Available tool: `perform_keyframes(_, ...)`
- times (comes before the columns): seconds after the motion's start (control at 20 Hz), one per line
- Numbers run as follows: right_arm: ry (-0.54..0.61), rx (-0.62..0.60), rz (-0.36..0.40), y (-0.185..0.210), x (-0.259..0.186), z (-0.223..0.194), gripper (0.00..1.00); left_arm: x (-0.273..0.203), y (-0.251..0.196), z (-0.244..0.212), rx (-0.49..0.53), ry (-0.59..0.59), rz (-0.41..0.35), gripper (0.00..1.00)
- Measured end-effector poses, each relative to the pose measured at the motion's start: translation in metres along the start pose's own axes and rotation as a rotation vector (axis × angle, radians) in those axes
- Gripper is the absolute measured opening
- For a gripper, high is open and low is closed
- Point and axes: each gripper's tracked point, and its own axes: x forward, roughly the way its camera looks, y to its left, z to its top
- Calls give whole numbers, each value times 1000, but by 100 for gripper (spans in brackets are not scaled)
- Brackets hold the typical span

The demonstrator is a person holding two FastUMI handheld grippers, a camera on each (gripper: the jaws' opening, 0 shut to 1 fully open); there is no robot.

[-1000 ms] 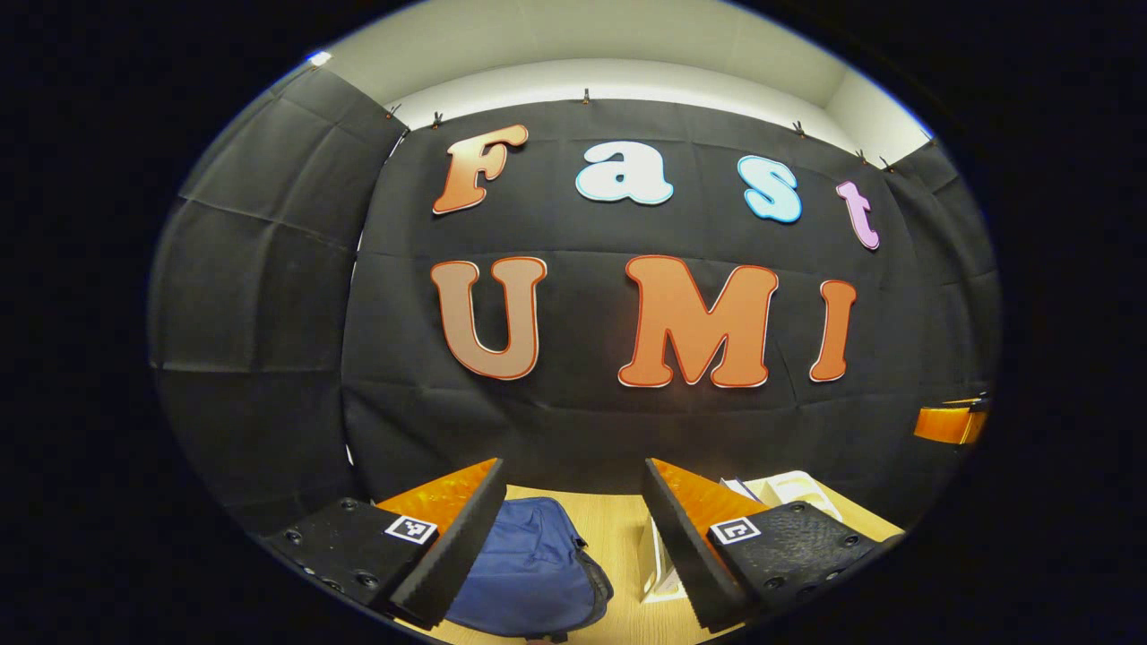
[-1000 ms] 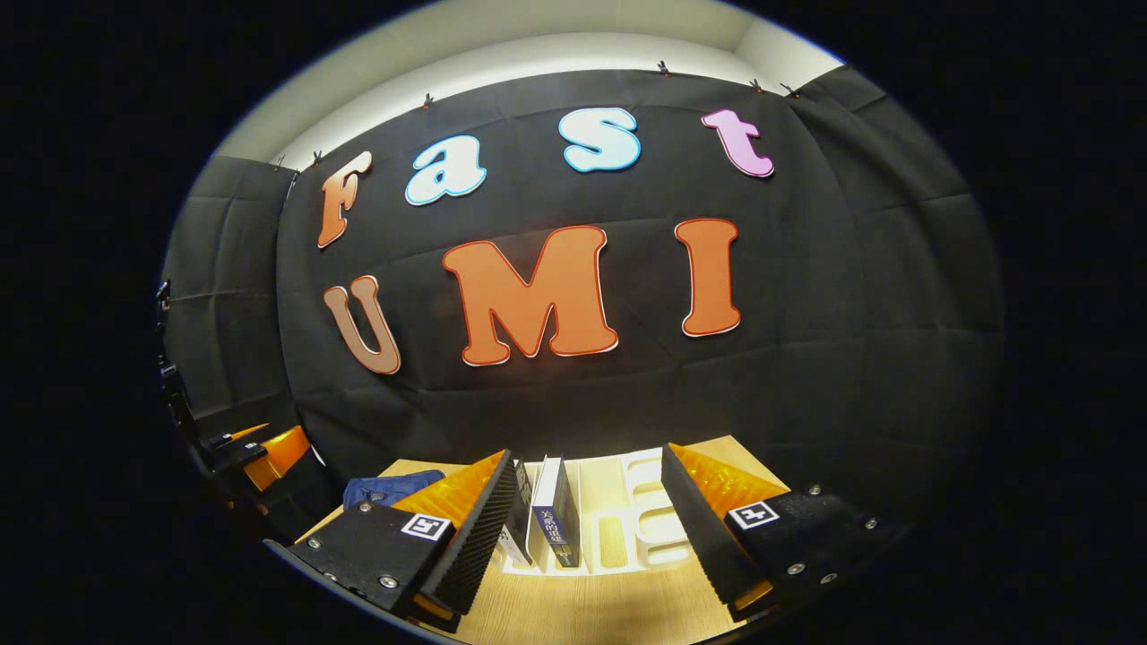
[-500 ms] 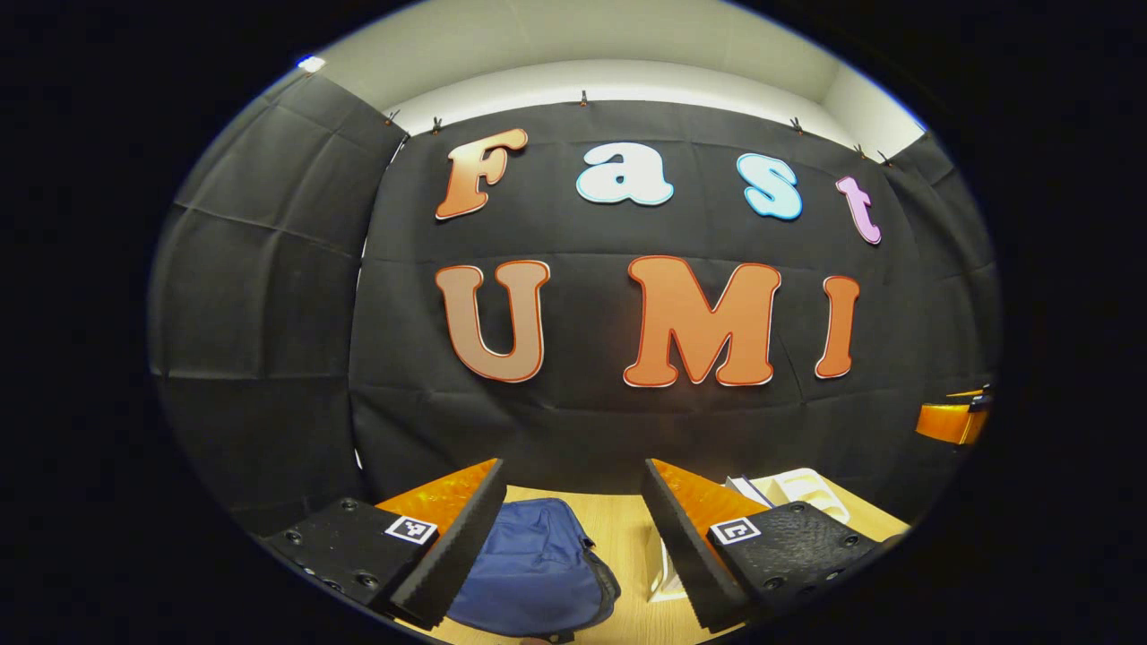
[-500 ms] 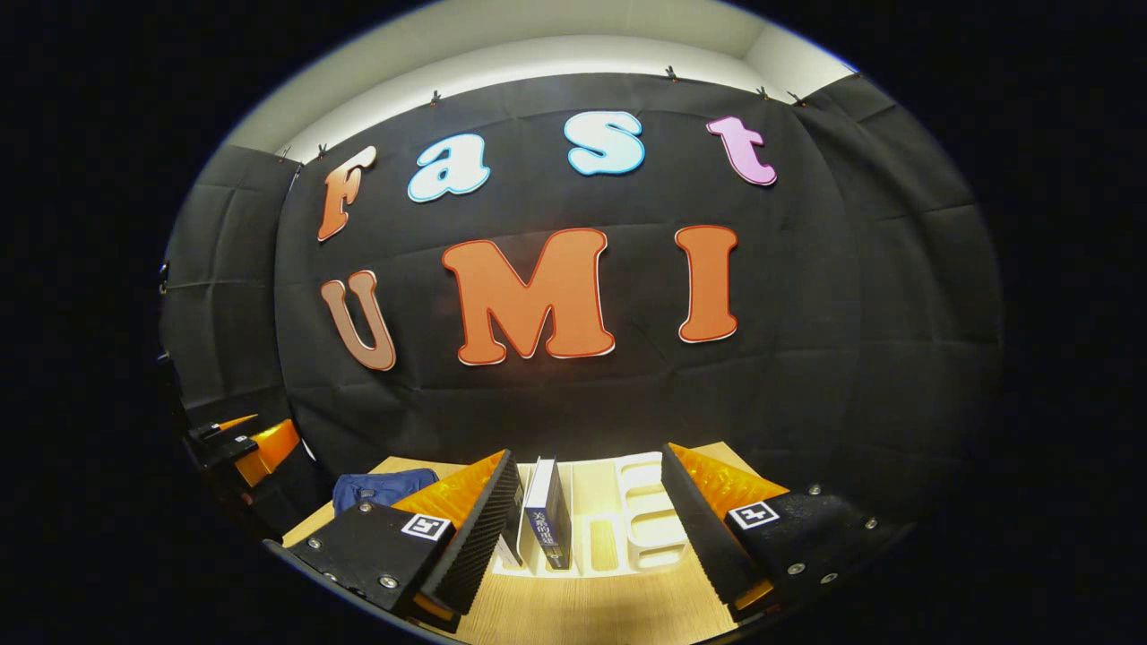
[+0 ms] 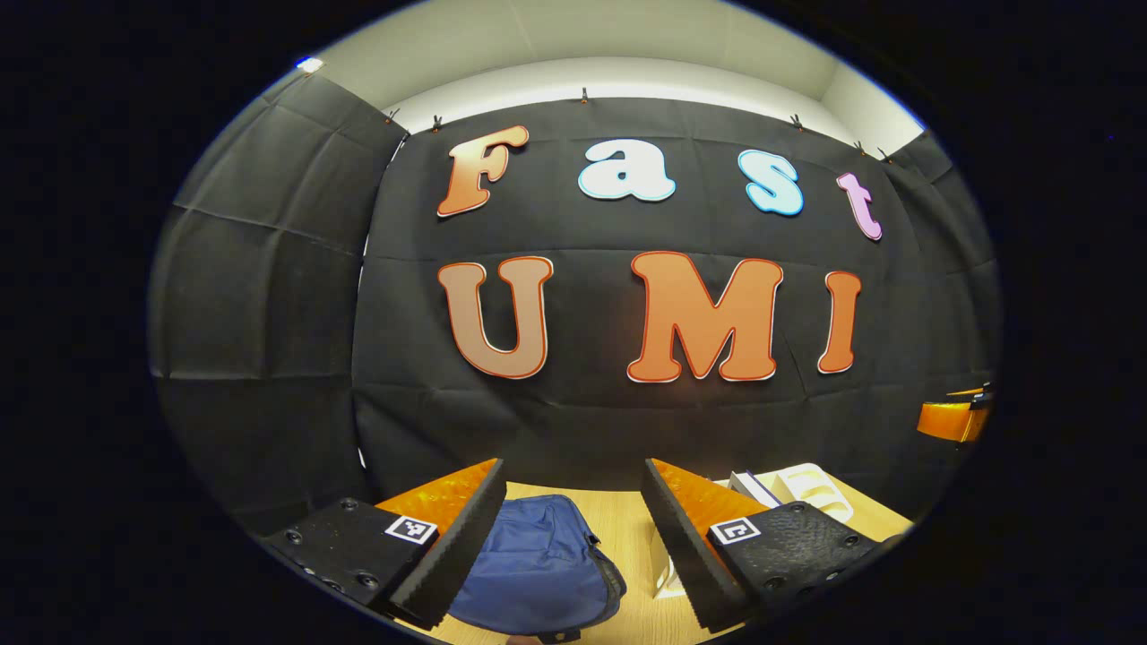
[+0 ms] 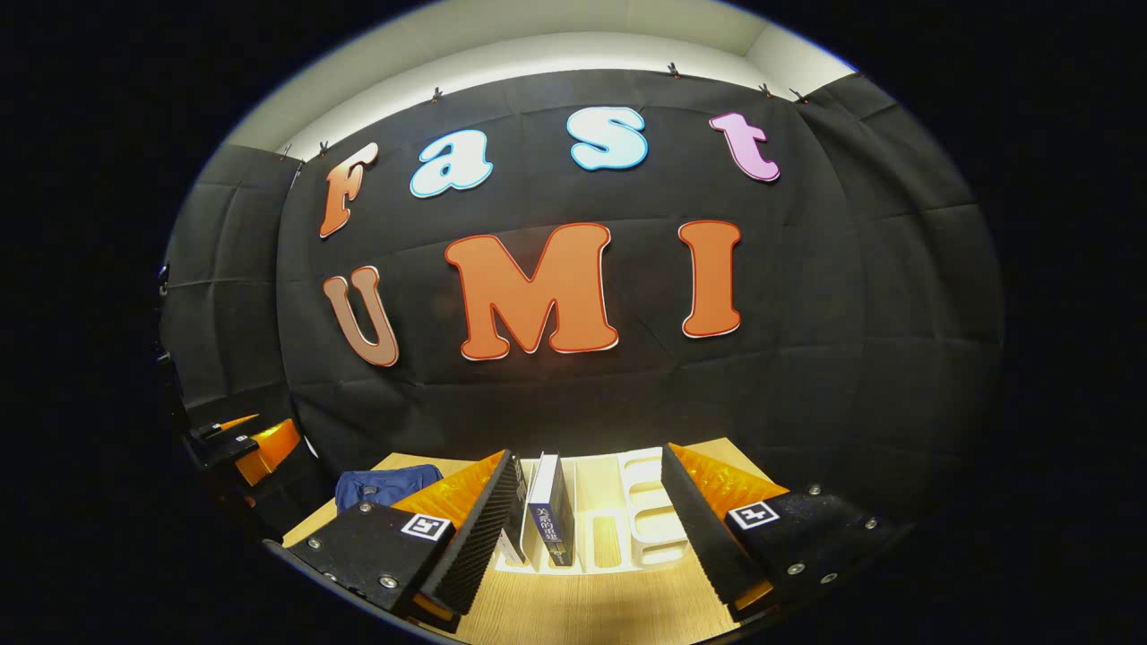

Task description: Open the schoolbag, grab two books from the bookshelf and put them into the schoolbag.

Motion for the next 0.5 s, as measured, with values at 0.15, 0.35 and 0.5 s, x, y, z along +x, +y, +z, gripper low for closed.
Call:
perform_keyframes(0.15,-5,18,4,1,0,2,97,0,5,-1,9,10,13,94)
perform_keyframes(0.35,-9,-7,-9,-3,2,2,97,1,2,-3,-21,15,-1,94)
perform_keyframes(0.5,-3,-11,-9,-2,2,1,97,1,3,-6,-28,20,0,95)
